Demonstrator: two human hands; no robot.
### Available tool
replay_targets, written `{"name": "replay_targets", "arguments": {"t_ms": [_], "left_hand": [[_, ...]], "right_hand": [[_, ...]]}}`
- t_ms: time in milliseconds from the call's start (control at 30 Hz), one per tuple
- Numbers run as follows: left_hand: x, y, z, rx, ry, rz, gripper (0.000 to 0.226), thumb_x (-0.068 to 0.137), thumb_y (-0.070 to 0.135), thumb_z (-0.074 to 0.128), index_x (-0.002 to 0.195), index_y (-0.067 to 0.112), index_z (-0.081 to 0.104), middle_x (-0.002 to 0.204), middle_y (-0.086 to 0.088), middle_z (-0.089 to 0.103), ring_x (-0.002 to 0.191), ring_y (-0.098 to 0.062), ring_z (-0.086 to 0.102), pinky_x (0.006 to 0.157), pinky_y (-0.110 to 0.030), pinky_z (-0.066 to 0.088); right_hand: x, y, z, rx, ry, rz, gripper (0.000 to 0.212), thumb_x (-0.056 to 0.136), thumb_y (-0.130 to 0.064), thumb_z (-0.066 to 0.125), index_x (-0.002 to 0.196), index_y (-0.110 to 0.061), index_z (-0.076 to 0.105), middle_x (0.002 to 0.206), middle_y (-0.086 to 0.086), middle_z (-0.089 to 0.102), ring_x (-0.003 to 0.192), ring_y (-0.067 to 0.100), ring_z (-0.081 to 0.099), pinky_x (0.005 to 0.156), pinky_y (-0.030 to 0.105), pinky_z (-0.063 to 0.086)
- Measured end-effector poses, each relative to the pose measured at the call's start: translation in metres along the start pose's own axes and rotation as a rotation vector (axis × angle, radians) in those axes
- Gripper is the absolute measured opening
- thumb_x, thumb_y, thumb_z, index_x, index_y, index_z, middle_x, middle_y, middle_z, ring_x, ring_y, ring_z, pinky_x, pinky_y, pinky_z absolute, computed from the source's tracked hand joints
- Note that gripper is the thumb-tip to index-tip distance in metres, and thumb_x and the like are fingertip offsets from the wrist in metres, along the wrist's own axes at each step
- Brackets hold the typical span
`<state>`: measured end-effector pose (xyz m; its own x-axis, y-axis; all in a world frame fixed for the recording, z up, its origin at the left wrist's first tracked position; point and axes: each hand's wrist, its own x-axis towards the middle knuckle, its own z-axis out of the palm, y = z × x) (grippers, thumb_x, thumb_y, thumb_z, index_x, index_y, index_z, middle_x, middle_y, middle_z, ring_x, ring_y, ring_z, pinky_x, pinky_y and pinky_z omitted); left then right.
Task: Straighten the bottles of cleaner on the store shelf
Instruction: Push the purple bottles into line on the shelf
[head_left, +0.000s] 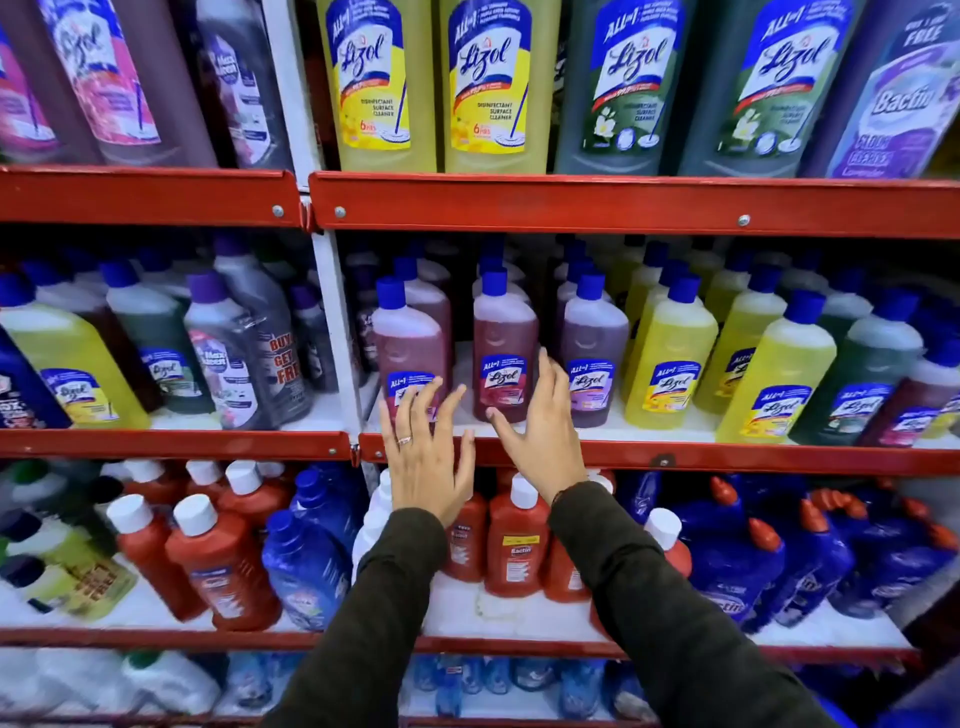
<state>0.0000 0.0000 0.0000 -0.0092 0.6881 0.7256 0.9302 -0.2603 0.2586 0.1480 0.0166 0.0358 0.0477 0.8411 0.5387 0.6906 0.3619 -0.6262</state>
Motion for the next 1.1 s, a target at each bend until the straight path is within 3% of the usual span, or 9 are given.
{"name": "replay_targets", "arguments": {"t_ms": [100,200,300,433,733,900,1100], "left_hand": [[-0.011,-0.016,0.003,0.012,-0.056,-0.030,0.043,0.092,0.032,0.050,0.133,0.020,0.053,0.139,-0.012,0.049,0.135,-0.031,0.040,0.123,-0.051,0.007],[-0.019,-0.030,0.009,-0.008,-0.112,-0.049,0.034,0.093,0.032,0.048,0.122,0.017,0.059,0.125,-0.012,0.055,0.122,-0.031,0.048,0.119,-0.053,0.023],[-0.020,-0.040,0.014,0.035,-0.158,-0.026,0.034,0.095,0.034,0.048,0.122,0.016,0.058,0.123,-0.013,0.057,0.119,-0.031,0.049,0.113,-0.054,0.034],[-0.023,-0.045,0.017,0.054,-0.186,0.008,0.036,0.095,0.035,0.050,0.126,0.018,0.056,0.123,-0.012,0.057,0.119,-0.030,0.050,0.113,-0.053,0.036],[-0.023,-0.048,0.018,0.053,-0.187,0.010,0.036,0.095,0.037,0.049,0.125,0.018,0.058,0.121,-0.010,0.058,0.118,-0.029,0.051,0.113,-0.051,0.034],[-0.022,-0.044,0.018,0.059,-0.159,-0.003,0.031,0.093,0.030,0.055,0.119,0.015,0.059,0.117,-0.012,0.059,0.114,-0.030,0.053,0.111,-0.051,0.037],[-0.023,-0.041,0.018,0.076,-0.151,-0.008,0.028,0.090,0.028,0.058,0.115,0.014,0.059,0.117,-0.014,0.061,0.113,-0.033,0.055,0.109,-0.053,0.039]], "right_hand": [[0.013,-0.005,0.010,0.047,-0.062,0.136,0.102,0.090,-0.033,0.076,0.163,-0.006,0.009,0.158,0.019,0.028,0.148,0.034,0.039,0.118,0.047,0.044],[0.033,-0.011,0.023,0.077,-0.023,0.273,0.101,0.087,-0.033,0.080,0.159,0.000,0.017,0.151,0.026,0.034,0.139,0.042,0.047,0.116,0.047,0.042],[0.050,-0.018,0.031,0.080,0.044,0.360,0.097,0.083,-0.038,0.082,0.151,0.005,0.027,0.144,0.028,0.040,0.130,0.048,0.051,0.110,0.047,0.043],[0.062,-0.021,0.041,0.039,0.068,0.430,0.100,0.076,-0.048,0.086,0.143,0.005,0.033,0.142,0.026,0.043,0.125,0.049,0.052,0.105,0.050,0.044],[0.047,-0.017,0.038,0.029,0.089,0.374,0.095,0.070,-0.051,0.086,0.135,0.000,0.039,0.129,0.021,0.059,0.118,0.043,0.062,0.099,0.050,0.055],[0.031,-0.021,0.032,-0.012,0.063,0.345,0.110,0.073,-0.063,0.080,0.148,0.000,0.031,0.139,0.020,0.056,0.126,0.039,0.060,0.102,0.051,0.055],[0.018,-0.021,0.028,-0.027,0.066,0.306,0.091,0.073,-0.064,0.079,0.132,-0.008,0.039,0.127,0.014,0.060,0.116,0.034,0.064,0.093,0.046,0.060]]}}
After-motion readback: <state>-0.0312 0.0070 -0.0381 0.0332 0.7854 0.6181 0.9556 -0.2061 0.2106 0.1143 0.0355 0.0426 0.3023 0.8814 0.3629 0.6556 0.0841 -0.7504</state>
